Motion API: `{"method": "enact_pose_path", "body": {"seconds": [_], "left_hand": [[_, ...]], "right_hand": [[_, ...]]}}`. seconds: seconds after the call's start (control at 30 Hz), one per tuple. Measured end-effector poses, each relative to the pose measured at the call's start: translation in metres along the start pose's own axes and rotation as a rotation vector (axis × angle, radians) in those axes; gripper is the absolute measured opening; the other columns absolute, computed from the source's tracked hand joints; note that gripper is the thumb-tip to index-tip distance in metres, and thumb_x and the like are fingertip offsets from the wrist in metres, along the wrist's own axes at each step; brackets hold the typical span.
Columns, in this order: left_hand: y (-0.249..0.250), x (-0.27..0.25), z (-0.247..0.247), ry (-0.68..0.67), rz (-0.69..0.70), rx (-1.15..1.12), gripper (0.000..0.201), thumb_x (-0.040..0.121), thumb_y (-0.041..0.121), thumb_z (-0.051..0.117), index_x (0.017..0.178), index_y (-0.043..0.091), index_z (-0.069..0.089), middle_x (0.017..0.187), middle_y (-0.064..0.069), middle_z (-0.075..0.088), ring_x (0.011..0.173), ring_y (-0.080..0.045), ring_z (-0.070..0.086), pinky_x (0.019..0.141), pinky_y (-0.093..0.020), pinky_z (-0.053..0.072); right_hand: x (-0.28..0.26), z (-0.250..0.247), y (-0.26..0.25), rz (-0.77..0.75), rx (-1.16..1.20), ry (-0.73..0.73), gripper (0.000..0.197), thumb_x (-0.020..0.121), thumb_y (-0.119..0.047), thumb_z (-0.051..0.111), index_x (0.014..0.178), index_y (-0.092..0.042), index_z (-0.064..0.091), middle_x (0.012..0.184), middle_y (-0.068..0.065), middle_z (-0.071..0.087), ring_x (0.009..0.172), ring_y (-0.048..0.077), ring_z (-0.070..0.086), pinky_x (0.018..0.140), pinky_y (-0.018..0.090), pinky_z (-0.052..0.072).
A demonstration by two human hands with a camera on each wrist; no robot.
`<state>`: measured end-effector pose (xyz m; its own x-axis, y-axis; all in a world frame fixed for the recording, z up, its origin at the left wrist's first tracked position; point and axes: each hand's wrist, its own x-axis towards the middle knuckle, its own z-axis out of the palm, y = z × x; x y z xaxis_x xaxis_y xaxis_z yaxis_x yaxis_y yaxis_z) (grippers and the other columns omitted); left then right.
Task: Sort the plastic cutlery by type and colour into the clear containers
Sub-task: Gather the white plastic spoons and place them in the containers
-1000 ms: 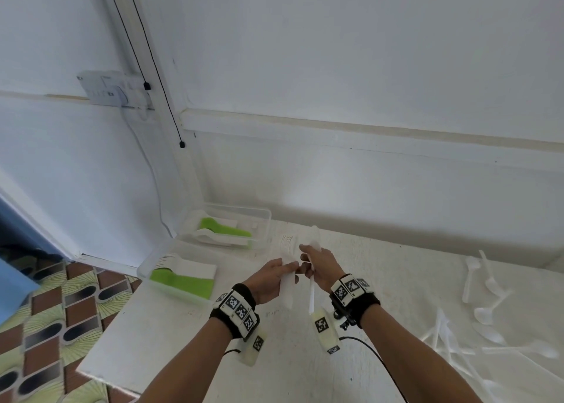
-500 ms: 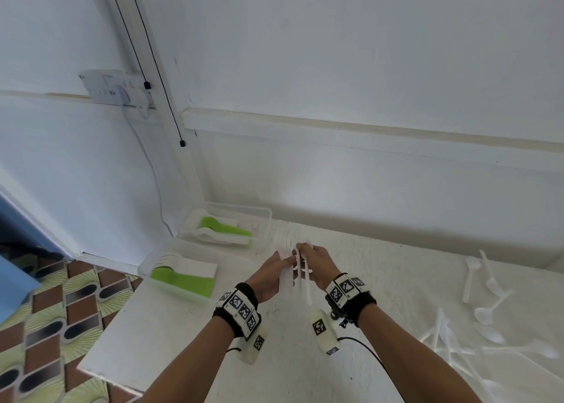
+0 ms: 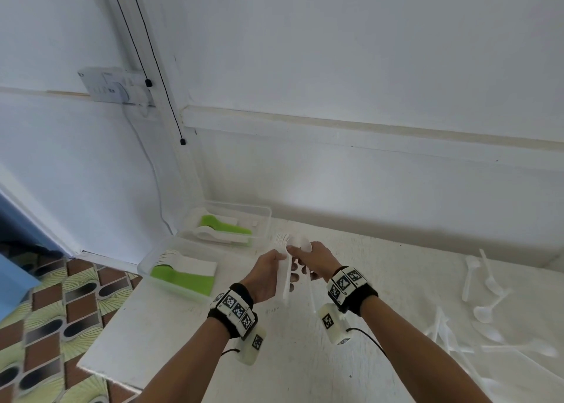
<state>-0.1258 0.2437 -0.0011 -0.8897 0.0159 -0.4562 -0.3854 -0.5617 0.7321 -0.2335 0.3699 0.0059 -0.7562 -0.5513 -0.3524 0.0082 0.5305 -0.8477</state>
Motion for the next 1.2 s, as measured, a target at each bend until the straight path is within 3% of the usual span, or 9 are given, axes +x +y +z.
{"method": "enact_pose_path", "body": {"seconds": [0.3,0.43,0.67,0.8,0.87,0.93,1.0,1.1,1.2], "left_hand": [[-0.002,0.001,-0.013,-0.072,-0.046,0.040,0.019,0.098,0.018,0.065,0.107,0.003,0.058,0.095,-0.009,0.061,0.077,-0.019,0.055,0.067,-0.032,0.051],[-0.002,0.001,-0.006,-0.029,-0.058,-0.002,0.017,0.099,0.015,0.061,0.107,0.004,0.053,0.085,-0.007,0.056,0.069,-0.017,0.050,0.061,-0.028,0.048],[0.000,0.005,0.000,-0.059,-0.013,-0.017,0.026,0.100,0.021,0.059,0.111,-0.002,0.056,0.090,-0.015,0.061,0.078,-0.021,0.059,0.070,-0.031,0.054],[0.001,0.004,0.004,-0.100,0.004,-0.011,0.029,0.102,0.020,0.056,0.120,-0.002,0.054,0.096,-0.017,0.062,0.083,-0.024,0.061,0.070,-0.031,0.053],[0.003,0.003,0.002,-0.080,0.007,0.060,0.040,0.097,0.022,0.062,0.126,-0.003,0.053,0.108,-0.023,0.062,0.098,-0.032,0.064,0.078,-0.035,0.056],[0.003,0.002,0.001,-0.084,-0.010,0.118,0.042,0.101,0.019,0.058,0.134,-0.006,0.052,0.129,-0.028,0.059,0.121,-0.041,0.058,0.101,-0.047,0.052],[0.002,0.001,-0.001,-0.097,-0.006,0.118,0.034,0.104,0.016,0.054,0.130,-0.005,0.056,0.123,-0.026,0.062,0.118,-0.039,0.058,0.111,-0.053,0.043],[0.005,-0.004,-0.001,-0.126,-0.002,0.090,0.019,0.102,0.020,0.054,0.103,0.002,0.059,0.087,-0.009,0.058,0.083,-0.022,0.060,0.086,-0.037,0.056],[0.009,-0.006,-0.006,-0.119,-0.005,0.042,0.022,0.098,0.024,0.064,0.100,0.004,0.055,0.083,-0.007,0.055,0.077,-0.020,0.054,0.069,-0.031,0.052]], "right_hand": [[0.001,0.004,0.011,-0.014,0.185,0.064,0.050,0.093,-0.061,0.058,0.091,-0.011,0.054,0.072,0.004,0.065,0.050,0.014,0.057,0.050,0.026,0.047],[0.002,0.008,0.011,-0.071,0.166,0.215,0.039,0.108,-0.042,0.034,0.104,-0.007,0.049,0.096,0.016,0.066,0.063,0.020,0.059,0.055,0.028,0.046],[-0.004,0.023,0.007,-0.169,0.255,0.267,0.026,0.106,-0.037,0.044,0.110,-0.011,0.047,0.103,0.005,0.058,0.084,0.018,0.056,0.069,0.028,0.047],[-0.007,0.026,0.001,0.002,0.573,0.059,0.036,0.105,-0.048,0.045,0.123,-0.018,0.037,0.107,0.011,0.061,0.060,0.012,0.065,0.048,0.024,0.050],[-0.008,0.025,-0.001,0.133,0.630,-0.061,0.044,0.105,-0.054,0.039,0.125,-0.017,0.049,0.109,0.012,0.071,0.076,0.017,0.073,0.057,0.029,0.054],[-0.006,0.025,0.001,0.218,0.548,-0.129,0.059,0.104,-0.060,0.032,0.121,-0.015,0.065,0.112,0.009,0.074,0.096,0.023,0.070,0.070,0.032,0.055],[-0.003,0.028,0.001,0.241,0.475,-0.130,0.061,0.104,-0.060,0.032,0.120,-0.014,0.068,0.102,0.004,0.074,0.091,0.019,0.068,0.073,0.032,0.054],[-0.003,0.028,-0.002,0.244,0.562,-0.123,0.050,0.106,-0.051,0.037,0.110,-0.010,0.065,0.059,-0.001,0.055,0.056,0.014,0.053,0.061,0.029,0.048],[0.002,0.027,0.005,0.250,0.714,-0.182,0.049,0.103,-0.053,0.045,0.110,-0.009,0.066,0.057,0.003,0.048,0.051,0.019,0.044,0.054,0.028,0.039]]}}
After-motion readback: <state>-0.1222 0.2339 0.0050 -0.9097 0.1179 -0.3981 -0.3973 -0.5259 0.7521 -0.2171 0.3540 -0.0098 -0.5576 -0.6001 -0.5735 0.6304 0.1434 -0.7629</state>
